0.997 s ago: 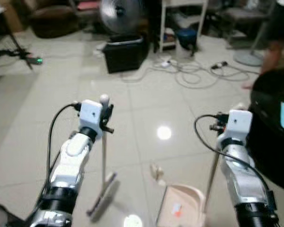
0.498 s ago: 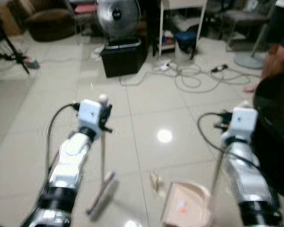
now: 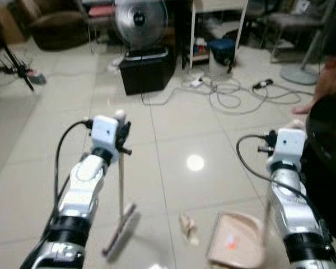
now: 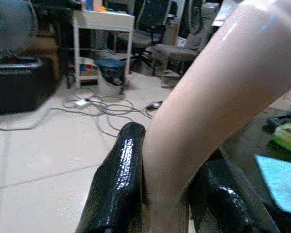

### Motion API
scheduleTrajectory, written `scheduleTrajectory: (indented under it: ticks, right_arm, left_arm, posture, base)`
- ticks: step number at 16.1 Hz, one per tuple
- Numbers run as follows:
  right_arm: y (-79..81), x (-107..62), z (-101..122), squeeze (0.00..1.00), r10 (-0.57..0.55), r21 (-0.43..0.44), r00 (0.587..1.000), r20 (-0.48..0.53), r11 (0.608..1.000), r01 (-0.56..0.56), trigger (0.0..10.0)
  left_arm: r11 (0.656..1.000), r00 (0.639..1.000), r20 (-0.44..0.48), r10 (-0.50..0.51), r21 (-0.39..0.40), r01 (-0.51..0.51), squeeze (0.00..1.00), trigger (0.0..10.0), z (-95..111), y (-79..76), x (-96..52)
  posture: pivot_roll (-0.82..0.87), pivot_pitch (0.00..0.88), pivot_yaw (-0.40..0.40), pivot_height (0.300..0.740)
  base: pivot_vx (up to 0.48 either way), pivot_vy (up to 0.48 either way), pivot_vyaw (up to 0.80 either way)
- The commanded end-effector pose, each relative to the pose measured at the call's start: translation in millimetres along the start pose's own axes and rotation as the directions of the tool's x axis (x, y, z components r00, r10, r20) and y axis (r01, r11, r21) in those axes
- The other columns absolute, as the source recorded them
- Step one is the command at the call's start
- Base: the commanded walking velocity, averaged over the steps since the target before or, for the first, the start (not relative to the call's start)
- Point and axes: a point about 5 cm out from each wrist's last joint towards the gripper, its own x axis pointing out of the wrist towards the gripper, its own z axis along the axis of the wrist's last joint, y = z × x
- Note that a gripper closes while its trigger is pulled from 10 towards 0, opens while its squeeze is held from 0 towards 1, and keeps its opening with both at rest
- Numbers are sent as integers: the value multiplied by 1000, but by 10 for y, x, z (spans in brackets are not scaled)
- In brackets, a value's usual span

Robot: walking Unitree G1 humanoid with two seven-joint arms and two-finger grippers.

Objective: Sweep floor

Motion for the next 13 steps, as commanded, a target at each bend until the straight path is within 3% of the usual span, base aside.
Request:
scheduleTrajectory:
  ticks: [1,3,8,13]
  right_arm:
    - [-29,40,54,0,-15,-41,999,41,999,17,10000]
    - [-60,84,37,0,-22,-48,997,69,999,25,10000]
    - [-86,83,125,0,7,-62,974,227,998,7,10000]
    - [138,75,94,0,152,-137,945,288,984,-117,10000]
  left_arm:
    - [1000,999,43,1,13,-2,0,10000,107,52,27]
    - [1000,999,35,0,14,0,0,10000,80,75,4]
    - [995,994,56,97,-12,-97,0,10000,-26,96,-70]
    - [977,972,108,206,-82,-198,0,10000,-79,152,-123]
  posture:
    - [-16,37,52,740]
    - [-7,58,57,740]
    - [0,120,41,740]
    - [18,161,18,740]
  base:
    - [386,0,0]
    - [381,0,0]
    - [0,0,0]
    - [0,0,0]
